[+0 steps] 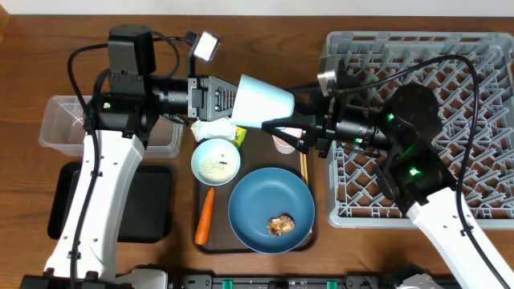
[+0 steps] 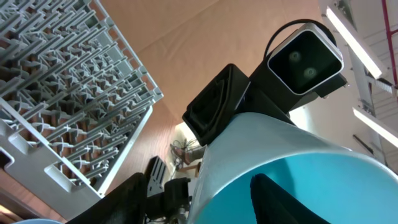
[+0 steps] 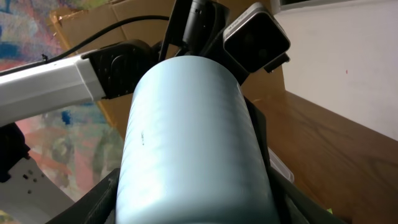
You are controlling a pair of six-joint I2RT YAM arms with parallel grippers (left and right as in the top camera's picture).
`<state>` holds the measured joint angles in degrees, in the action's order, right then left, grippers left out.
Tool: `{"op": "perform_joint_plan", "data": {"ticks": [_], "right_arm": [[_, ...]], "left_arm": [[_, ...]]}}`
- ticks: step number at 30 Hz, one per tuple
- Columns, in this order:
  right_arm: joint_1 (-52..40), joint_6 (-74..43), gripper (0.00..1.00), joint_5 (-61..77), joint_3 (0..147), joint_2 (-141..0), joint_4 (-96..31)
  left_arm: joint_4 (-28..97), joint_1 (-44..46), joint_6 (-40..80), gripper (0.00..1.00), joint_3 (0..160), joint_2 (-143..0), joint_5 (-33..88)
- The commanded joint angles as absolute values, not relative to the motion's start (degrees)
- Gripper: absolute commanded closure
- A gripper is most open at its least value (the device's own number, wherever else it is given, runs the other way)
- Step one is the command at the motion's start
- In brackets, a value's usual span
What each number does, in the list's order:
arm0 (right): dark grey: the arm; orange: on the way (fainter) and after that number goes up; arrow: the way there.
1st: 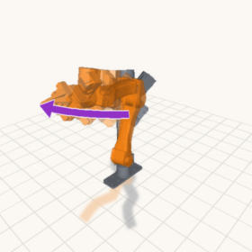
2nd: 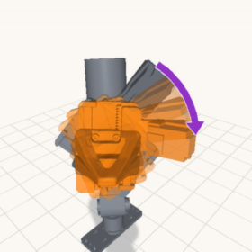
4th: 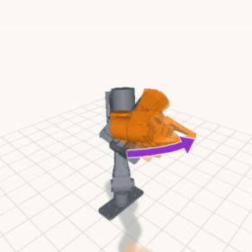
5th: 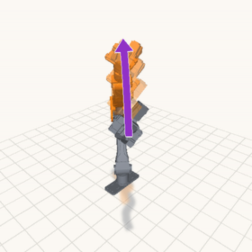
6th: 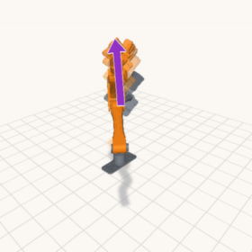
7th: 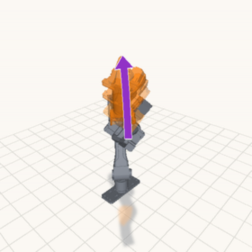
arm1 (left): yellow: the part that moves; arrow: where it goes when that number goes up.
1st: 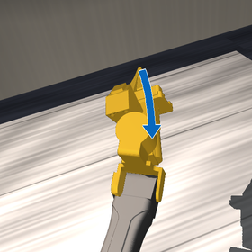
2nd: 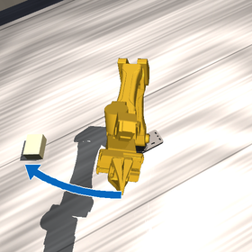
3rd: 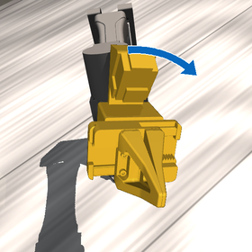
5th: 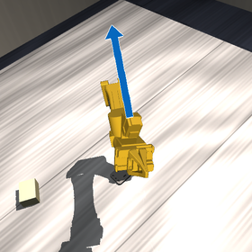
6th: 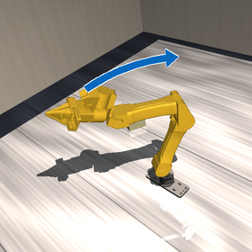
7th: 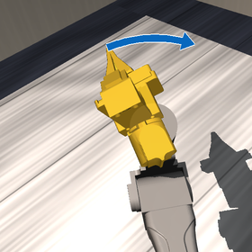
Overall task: Sort waste into correct bins and load items into the dishwasher rack
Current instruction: 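Grasp the light-blue cup with the right gripper, release left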
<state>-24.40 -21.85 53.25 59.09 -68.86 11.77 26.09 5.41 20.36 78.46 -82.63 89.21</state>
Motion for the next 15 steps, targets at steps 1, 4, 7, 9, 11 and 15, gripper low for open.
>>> {"op": "perform_joint_plan", "data": {"ticks": [1,4,7,9,11,15], "right_arm": [[-24.7,-19.5,0.55,53.4,59.7,-68.9,10.6],[-24.5,-17.2,0.56,53.3,59.7,-68.9,7.7],[-23.4,-16.6,0.58,52.5,59.7,-68.4,5.0],[-22.5,-15.6,0.57,50.5,59.7,-67.6,2.3],[-21.6,-15.4,0.58,46.5,59.7,-66.5,-1.3],[-19.2,-14.0,0.59,35.7,59.7,-63.4,-11.1]], "left_arm": [[25.3,5.4,20.3,0.45,79.2,-82.5,89.3],[25.2,4.5,20.3,0.45,79.2,-82.5,89.3],[25.2,3.1,20.3,0.45,79.2,-82.5,89.3],[25.2,2.1,20.3,0.45,79.2,-82.5,89.3],[25.2,1.1,20.3,0.45,79.2,-82.5,89.3],[25.2,-0.6,20.3,0.45,79.2,-82.5,89.3]]}}
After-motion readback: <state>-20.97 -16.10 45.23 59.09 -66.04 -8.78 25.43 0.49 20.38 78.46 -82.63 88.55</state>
